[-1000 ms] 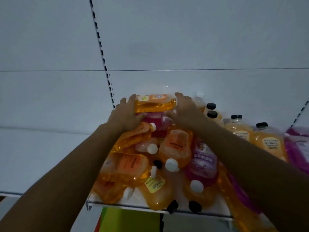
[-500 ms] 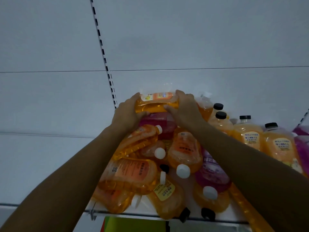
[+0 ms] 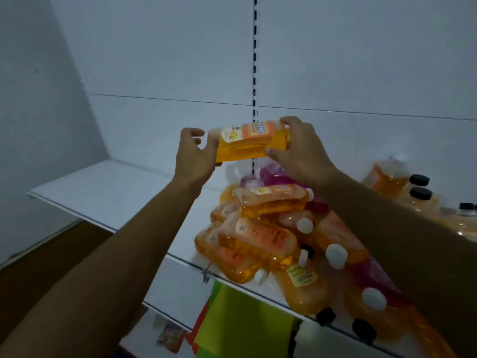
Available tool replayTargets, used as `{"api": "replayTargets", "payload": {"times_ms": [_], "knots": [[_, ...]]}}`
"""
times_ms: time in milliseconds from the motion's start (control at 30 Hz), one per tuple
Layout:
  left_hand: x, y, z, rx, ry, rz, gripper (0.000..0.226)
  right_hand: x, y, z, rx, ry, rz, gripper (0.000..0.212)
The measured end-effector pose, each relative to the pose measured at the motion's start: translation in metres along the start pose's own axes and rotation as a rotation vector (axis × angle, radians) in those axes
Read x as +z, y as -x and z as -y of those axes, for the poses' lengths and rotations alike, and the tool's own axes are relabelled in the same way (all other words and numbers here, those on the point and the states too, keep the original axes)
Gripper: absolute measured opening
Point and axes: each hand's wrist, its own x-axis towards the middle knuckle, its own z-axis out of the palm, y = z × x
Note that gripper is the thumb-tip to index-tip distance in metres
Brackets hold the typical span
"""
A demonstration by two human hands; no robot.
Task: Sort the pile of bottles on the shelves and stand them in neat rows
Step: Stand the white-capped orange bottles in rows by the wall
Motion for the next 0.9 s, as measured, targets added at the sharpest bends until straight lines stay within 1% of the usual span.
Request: {"api": "replayTargets", "payload": {"times_ms": [100, 200, 300, 367, 467, 500, 600, 667, 733, 800, 900], "knots": [[-0.043, -0.005, 0.017, -0.198, 0.059, 0.019, 0.053, 0.032, -0.004, 0.03, -0.045, -0.029, 0.094, 0.069], [-0.089, -0.013, 0.043, -0.3, 0.087, 0.108, 0.06, 0.075, -0.014, 0.058, -0.054, -0.074, 0.183, 0.07], [-0.13, -0.023, 0.074, -0.36, 0.117, 0.178, 0.07, 0.128, -0.029, 0.086, -0.016, -0.068, 0.218, 0.075], [-0.156, -0.032, 0.093, -0.356, 0.119, 0.21, 0.074, 0.165, -0.039, 0.102, -0.009, -0.062, 0.218, 0.075], [-0.189, -0.043, 0.119, -0.309, 0.01, 0.261, 0.056, 0.215, -0.052, 0.124, -0.033, -0.063, 0.245, 0.081], [-0.199, -0.047, 0.128, -0.306, -0.035, 0.265, 0.056, 0.229, -0.057, 0.131, -0.042, -0.087, 0.259, 0.086], [-0.223, -0.061, 0.154, -0.311, -0.123, 0.227, 0.064, 0.266, -0.071, 0.15, -0.079, -0.149, 0.3, 0.1], [-0.233, -0.071, 0.17, -0.304, -0.169, 0.193, 0.064, 0.288, -0.081, 0.158, -0.117, -0.172, 0.313, 0.095], [-0.242, -0.084, 0.186, -0.313, -0.17, 0.159, 0.063, 0.31, -0.095, 0.163, -0.146, -0.211, 0.335, 0.081], [-0.249, -0.098, 0.201, -0.31, -0.168, 0.122, 0.063, 0.33, -0.111, 0.163, -0.158, -0.267, 0.402, 0.073], [-0.255, -0.125, 0.221, -0.294, -0.194, 0.043, 0.06, 0.358, -0.136, 0.158, -0.166, -0.35, 0.542, 0.08]]}}
